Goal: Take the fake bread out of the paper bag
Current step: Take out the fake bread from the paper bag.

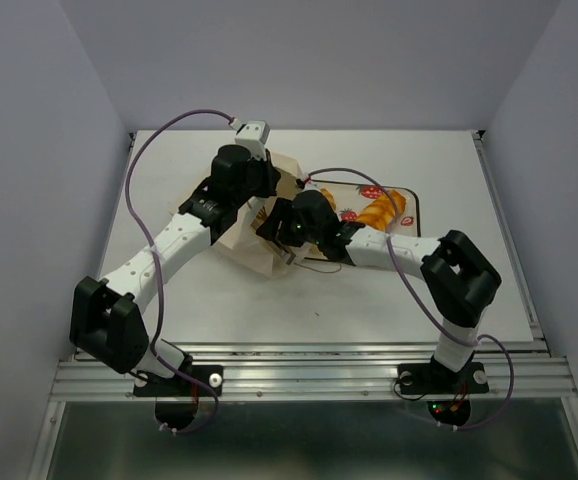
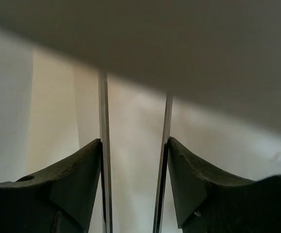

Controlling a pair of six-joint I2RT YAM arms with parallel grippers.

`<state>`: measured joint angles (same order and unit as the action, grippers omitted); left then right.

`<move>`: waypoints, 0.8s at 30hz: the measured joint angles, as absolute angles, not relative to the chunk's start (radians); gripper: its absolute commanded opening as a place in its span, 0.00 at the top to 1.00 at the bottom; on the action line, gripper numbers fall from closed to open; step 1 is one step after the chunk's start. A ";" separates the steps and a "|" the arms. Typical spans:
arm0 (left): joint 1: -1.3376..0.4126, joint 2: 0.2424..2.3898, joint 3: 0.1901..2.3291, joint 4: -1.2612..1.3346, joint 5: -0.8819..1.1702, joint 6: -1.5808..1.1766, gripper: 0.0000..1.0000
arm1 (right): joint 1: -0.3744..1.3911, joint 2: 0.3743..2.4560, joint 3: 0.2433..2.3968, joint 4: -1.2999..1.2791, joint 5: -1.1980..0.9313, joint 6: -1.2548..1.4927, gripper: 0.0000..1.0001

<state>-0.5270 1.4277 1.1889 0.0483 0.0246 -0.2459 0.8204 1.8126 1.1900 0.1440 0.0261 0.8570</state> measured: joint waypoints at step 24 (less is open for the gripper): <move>-0.533 1.395 1.180 0.033 0.120 -0.110 1.00 | 0.833 1.931 1.188 0.384 -0.149 0.830 0.35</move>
